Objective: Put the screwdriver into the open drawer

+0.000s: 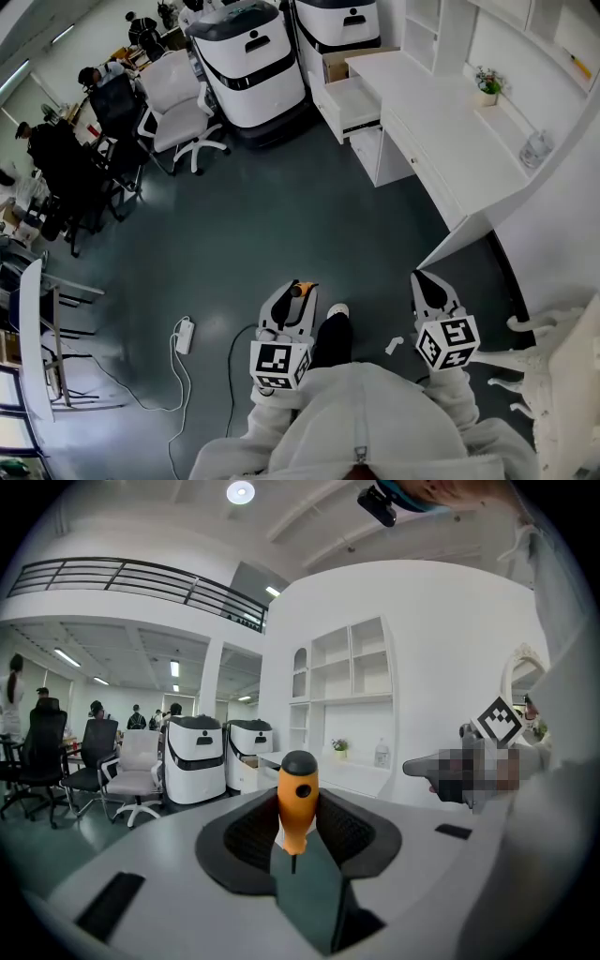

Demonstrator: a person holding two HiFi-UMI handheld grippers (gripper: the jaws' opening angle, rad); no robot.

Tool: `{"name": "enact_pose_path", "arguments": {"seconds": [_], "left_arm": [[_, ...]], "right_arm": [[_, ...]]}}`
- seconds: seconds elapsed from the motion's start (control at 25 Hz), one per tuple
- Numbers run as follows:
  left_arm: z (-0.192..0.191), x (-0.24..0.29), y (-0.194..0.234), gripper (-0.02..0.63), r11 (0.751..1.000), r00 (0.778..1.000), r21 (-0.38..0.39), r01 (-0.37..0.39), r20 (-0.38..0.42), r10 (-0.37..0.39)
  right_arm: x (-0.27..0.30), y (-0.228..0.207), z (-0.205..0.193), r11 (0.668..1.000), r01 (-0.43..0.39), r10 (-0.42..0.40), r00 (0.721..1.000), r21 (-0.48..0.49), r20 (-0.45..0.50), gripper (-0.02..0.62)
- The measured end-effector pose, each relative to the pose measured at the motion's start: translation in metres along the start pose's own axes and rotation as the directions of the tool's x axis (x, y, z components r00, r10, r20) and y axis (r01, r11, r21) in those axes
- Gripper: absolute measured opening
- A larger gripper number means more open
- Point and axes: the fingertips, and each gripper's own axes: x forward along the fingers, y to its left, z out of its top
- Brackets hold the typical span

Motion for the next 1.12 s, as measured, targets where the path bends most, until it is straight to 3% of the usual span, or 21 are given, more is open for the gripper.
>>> {"name": "enact_pose_path", "arguments": {"seconds": [0.48,1.12], "left_arm": [[0.041,0.094,0.052,0.133,0.999,0.999,0.004,0.033,0.008,-0.033],[0.058,0.177,0.114,0.133,0.996,0.997,0.039,0.076,0.020,-0.077]], "right_arm": [[0.088,-0.034,0.057,0.999,0.032,-0.032,0.999,-0.016,0.003,0.034],[0.187,-0.049,0.090,0.997,0.071,-0.071,0.997,-0.025,0.023,0.034]]}}
